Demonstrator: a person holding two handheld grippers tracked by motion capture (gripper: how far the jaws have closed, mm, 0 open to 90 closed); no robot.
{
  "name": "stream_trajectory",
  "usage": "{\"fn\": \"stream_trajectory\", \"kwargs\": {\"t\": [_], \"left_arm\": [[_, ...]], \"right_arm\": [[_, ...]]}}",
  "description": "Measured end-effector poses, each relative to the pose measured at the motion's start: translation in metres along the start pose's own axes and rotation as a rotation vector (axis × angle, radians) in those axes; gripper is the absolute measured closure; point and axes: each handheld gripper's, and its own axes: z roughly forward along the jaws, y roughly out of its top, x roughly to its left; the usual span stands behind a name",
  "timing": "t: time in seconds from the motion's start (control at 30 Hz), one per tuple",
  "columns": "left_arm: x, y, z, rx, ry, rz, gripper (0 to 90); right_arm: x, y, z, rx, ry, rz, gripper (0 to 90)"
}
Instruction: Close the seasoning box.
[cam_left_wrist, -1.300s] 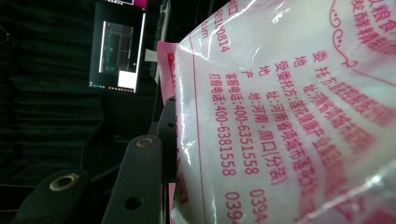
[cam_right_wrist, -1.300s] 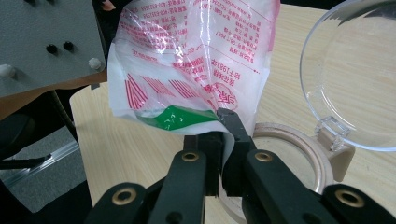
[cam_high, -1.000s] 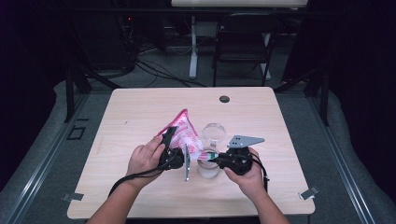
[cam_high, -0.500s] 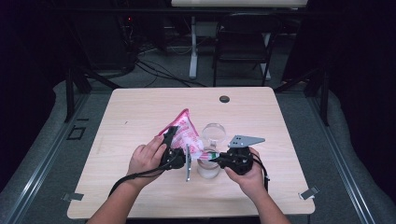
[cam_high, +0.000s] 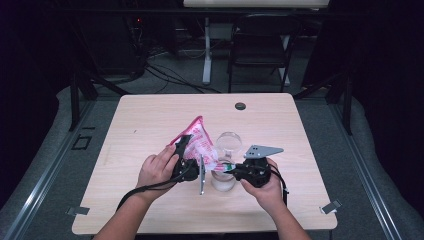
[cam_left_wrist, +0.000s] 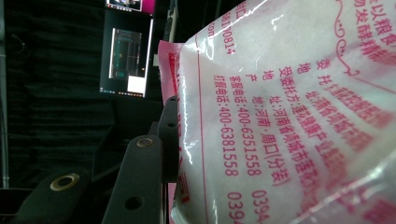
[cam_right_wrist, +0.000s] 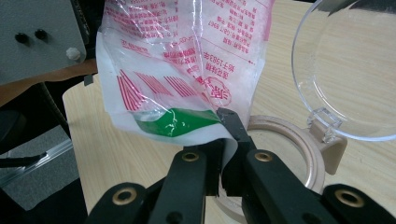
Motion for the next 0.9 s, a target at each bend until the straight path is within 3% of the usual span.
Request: {"fn": "stream_trajectory", "kwargs": {"t": [0.9], "left_arm": [[0.0015,0.0062,0.0056,-0.009,0.006,0.014,66.1]], "right_arm": [[-0.0013,-0.0002,-0.0034,0.009,-0.002,0.003,89.6]]}}
